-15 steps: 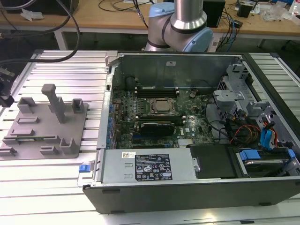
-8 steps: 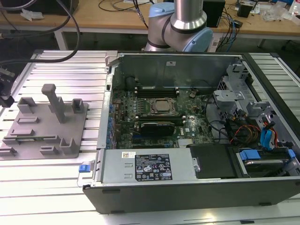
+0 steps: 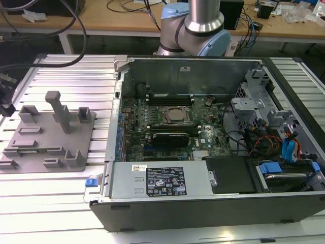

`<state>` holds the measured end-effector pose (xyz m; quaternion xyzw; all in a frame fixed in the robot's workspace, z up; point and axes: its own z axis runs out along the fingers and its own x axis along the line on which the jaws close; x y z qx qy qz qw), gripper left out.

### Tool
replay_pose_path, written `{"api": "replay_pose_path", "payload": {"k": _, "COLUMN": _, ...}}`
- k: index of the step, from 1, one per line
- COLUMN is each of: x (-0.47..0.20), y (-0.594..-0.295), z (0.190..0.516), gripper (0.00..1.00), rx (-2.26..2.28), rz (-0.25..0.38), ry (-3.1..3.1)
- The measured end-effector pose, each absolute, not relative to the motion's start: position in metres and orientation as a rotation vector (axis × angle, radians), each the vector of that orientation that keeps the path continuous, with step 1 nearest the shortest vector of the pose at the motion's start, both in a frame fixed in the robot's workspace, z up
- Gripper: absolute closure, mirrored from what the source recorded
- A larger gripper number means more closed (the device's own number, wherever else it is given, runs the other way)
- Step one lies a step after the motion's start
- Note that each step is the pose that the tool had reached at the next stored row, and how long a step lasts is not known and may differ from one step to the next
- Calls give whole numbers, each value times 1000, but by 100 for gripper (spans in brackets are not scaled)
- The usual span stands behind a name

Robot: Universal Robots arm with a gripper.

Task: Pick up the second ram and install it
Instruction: 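Pick up the second ram and move it above second insertion slot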

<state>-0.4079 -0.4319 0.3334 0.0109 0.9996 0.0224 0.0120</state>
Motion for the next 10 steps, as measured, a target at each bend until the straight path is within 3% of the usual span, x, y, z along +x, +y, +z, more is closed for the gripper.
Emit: {"api": "replay_pose_path", "payload": {"k": 10, "x": -408, "y": -432, "z": 333, "gripper": 92, "rx": -599, "rz": 76, "ry": 3068}}
